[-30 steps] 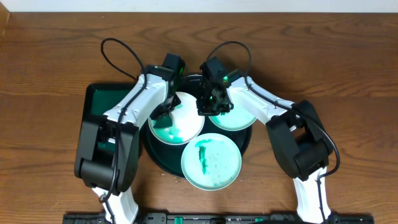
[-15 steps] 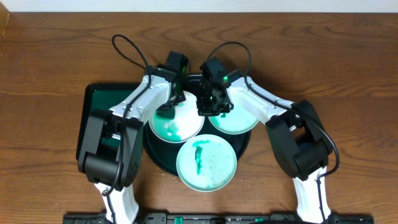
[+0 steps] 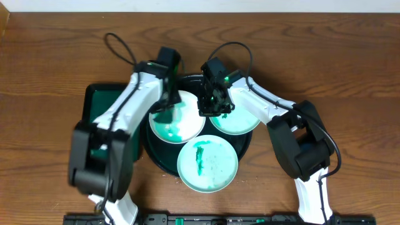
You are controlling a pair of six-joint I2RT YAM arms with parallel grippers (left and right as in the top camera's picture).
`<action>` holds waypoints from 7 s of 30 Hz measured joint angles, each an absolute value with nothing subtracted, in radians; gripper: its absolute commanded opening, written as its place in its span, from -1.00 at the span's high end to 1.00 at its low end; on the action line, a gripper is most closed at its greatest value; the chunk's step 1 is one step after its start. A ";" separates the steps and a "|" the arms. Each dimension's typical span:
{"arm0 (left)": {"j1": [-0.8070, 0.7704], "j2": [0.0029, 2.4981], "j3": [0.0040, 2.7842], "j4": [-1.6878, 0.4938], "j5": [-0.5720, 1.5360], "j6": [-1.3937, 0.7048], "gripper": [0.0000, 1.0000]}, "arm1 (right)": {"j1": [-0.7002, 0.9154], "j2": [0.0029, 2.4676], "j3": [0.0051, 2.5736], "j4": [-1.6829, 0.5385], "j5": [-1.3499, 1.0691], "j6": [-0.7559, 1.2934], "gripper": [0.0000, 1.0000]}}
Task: Clean dirty plates on tray and stack at the side
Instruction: 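Scrub the plate surface with the sponge in the left gripper, then lift the scrubbed plate with the right gripper and carry it right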
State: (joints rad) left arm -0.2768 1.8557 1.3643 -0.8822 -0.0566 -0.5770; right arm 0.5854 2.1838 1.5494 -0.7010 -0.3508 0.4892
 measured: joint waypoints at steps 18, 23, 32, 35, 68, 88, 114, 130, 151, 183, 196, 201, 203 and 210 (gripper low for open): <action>-0.270 1.821 1.346 -0.893 -0.090 -0.790 0.86 | 0.601 2.184 1.551 -0.696 -0.320 0.503 0.98; -0.270 1.845 1.346 -0.863 -0.093 -0.790 0.86 | 0.605 2.183 1.552 -0.698 -0.307 0.509 0.97; -0.274 1.963 1.343 -0.681 -0.199 -0.634 0.85 | 0.606 2.183 1.553 -0.698 -0.307 0.509 0.98; -0.276 1.969 1.343 -0.643 -0.191 -0.596 0.86 | 0.606 2.183 1.553 -0.699 -0.307 0.509 0.98; -0.308 1.954 1.326 -0.862 -0.066 -0.711 0.85 | 0.606 2.183 1.553 -0.691 -0.306 0.519 0.98; -0.311 1.863 1.301 -0.775 0.026 -0.599 0.86 | 0.607 2.183 1.554 -0.687 -0.292 0.519 0.98; -0.285 1.942 1.268 -0.609 0.314 -0.582 0.85 | 0.606 2.183 1.556 -0.686 -0.280 0.518 0.97; -0.290 1.922 1.257 -0.779 -0.003 -0.729 0.86 | 0.606 2.183 1.556 -0.686 -0.280 0.515 0.98; -0.046 1.740 1.456 -0.870 0.245 -0.463 0.86 | 0.606 2.183 1.557 -0.687 -0.278 0.511 0.97; 0.281 1.611 1.483 -0.998 0.146 -0.447 0.85 | 1.088 1.993 1.766 -0.868 1.129 0.246 0.98; 0.281 1.611 1.483 -0.995 0.146 -0.447 0.86 | 1.174 1.979 1.766 -0.867 1.446 0.127 0.98; 0.281 1.611 1.483 -0.995 0.146 -0.447 0.85 | 1.170 1.979 1.766 -0.900 1.367 0.096 0.98; 0.281 1.611 1.482 -0.994 0.146 -0.447 0.85 | 1.159 1.979 1.766 -0.928 1.248 0.094 0.98; 0.280 1.614 1.433 -0.971 0.146 -0.447 0.86 | 0.913 1.964 1.766 -0.932 0.559 0.141 0.98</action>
State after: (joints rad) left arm 0.2802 1.6142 1.4326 -0.9707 0.1459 -0.4473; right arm 0.9127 1.9636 1.7664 -0.9318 0.5591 0.1406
